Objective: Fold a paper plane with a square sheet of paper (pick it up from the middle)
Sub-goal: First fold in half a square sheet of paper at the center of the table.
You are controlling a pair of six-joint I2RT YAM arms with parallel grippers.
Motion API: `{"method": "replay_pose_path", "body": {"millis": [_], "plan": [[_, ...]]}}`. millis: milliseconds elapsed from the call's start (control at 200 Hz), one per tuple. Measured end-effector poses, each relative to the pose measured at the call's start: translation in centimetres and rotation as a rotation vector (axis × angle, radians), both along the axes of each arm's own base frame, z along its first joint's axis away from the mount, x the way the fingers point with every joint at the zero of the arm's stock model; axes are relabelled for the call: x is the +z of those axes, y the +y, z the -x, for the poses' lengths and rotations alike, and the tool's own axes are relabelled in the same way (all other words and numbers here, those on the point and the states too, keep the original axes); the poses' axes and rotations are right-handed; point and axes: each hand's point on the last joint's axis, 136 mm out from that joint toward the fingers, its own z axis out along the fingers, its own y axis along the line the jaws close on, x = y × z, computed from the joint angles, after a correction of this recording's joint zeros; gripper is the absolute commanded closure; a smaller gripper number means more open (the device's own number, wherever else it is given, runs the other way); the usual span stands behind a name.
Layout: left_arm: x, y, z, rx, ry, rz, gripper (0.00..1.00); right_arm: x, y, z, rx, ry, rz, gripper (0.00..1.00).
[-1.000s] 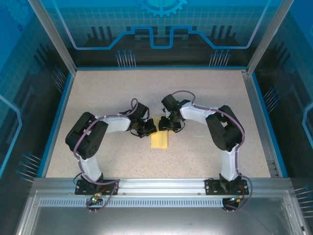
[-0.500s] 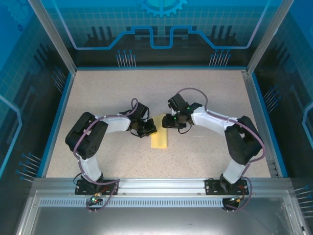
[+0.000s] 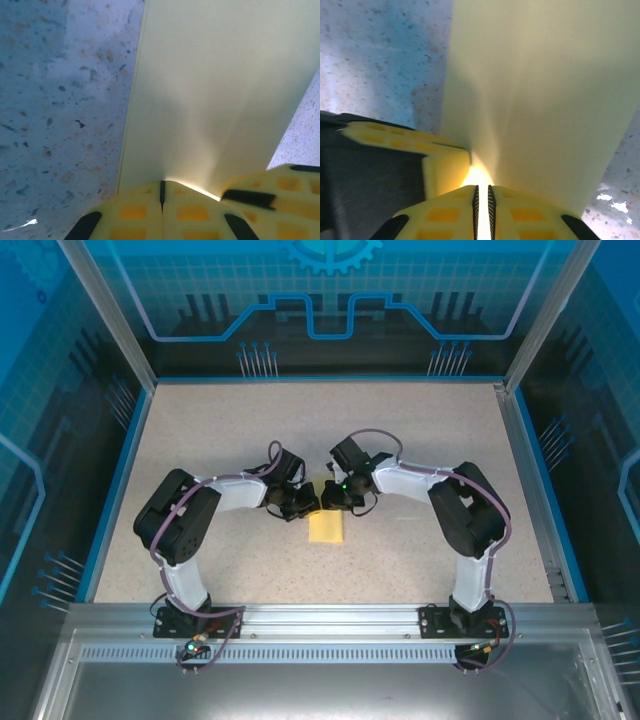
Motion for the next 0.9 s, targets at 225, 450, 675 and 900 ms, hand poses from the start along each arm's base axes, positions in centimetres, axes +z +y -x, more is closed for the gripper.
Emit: {"method": "replay_pose_path", "body": {"millis": [225, 450, 675, 900], "plan": [[0.0, 0.0, 0.0, 0.001, 0.001, -0.005, 1.00, -0.7, -0.6, 0.0, -0.009, 0.009, 0.013, 0.84], [-0.1, 0.0, 0.0, 0.001, 0.000, -0.007, 1.00, -1.4, -1.8, -0.2, -0.029, 0.022, 0.024, 0.85], [-0.1, 0.1, 0.0, 0.004, 0.002, -0.006, 1.00, -1.9, -2.5, -0.2, -0.037, 0.032, -0.005, 0.85], [-0.1, 0.0, 0.0, 0.007, 0.004, -0.005, 1.00, -1.6, -2.2, 0.0, -0.028, 0.039, -0.095, 0.85]]}}
